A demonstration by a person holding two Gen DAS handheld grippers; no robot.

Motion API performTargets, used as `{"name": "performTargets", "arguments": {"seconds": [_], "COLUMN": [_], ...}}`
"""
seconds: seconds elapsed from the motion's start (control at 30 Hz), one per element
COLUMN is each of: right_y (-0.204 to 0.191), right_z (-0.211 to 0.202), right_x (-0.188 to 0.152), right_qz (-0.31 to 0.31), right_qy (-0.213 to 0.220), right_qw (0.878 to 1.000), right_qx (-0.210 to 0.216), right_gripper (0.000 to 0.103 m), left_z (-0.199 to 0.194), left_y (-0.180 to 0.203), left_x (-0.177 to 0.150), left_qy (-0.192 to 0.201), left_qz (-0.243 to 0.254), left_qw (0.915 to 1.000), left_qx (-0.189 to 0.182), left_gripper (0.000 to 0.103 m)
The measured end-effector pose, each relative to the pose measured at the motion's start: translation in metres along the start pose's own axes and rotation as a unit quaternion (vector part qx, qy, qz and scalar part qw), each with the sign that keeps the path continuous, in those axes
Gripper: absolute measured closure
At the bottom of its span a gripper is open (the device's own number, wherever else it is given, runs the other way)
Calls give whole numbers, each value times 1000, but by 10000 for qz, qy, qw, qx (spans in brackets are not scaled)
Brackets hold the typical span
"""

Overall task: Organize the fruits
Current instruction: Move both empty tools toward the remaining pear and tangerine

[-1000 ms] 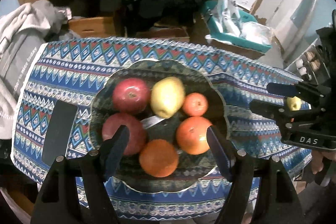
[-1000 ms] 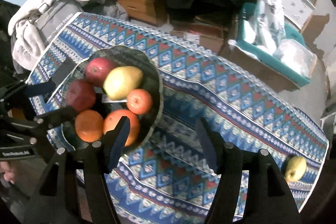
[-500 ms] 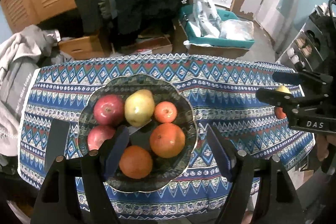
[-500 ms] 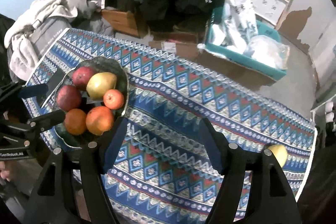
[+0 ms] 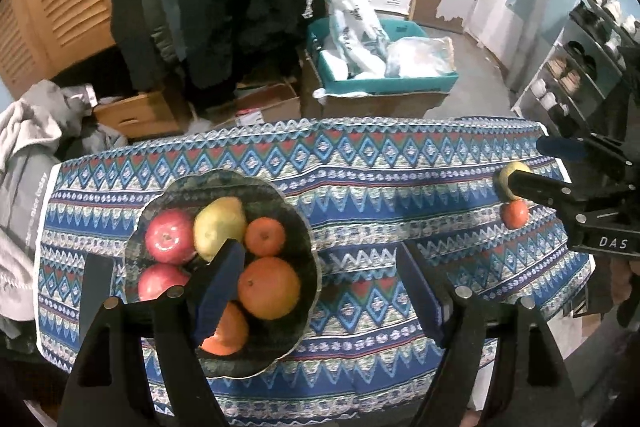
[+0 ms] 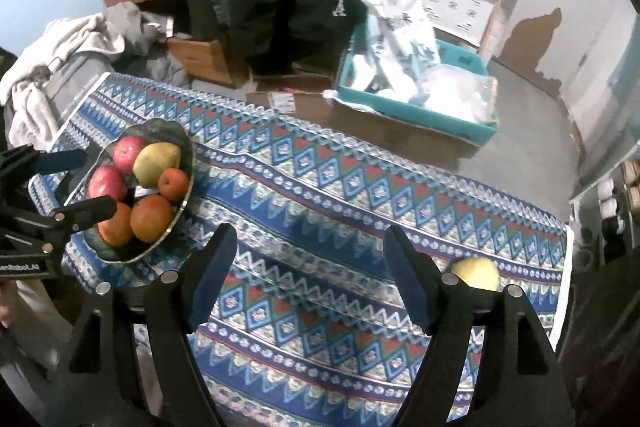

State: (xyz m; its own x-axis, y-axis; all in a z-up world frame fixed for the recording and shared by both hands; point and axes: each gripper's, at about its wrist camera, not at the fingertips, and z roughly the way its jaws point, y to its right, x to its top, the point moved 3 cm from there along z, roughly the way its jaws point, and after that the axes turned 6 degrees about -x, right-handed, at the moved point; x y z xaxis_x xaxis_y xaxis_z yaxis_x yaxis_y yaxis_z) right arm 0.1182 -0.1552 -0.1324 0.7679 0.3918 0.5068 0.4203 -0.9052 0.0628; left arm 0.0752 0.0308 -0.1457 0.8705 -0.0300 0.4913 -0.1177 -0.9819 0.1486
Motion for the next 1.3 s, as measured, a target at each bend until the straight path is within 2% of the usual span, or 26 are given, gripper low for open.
{"name": "performTargets", "arguments": {"seconds": [0.3,0.73,1.0,1.3], "right_y": [41,103,139,178], "right_z": [-1,8,39,92], "right_x": [-17,-38,-50,-65], "right_qz": [245,752,1051,1408], "right_qy": [-20,-142,-498,-970], "right_qw": [9996,9965,9917,9838], "right_qx": [-166,-351,-552,-546], "right_gripper": [25,25,25,25], "left_z": [6,32,58,98], "left_y": [38,80,97,102], "left_x": [9,18,27,38], "left_qy": [-26,-211,-338,-463], "left_qz": [351,602,716,818], "left_qw": [9994,9979,9967,9955], "left_qx": [-11,-97,-154,-141], "left_gripper": [22,22,22,22]}}
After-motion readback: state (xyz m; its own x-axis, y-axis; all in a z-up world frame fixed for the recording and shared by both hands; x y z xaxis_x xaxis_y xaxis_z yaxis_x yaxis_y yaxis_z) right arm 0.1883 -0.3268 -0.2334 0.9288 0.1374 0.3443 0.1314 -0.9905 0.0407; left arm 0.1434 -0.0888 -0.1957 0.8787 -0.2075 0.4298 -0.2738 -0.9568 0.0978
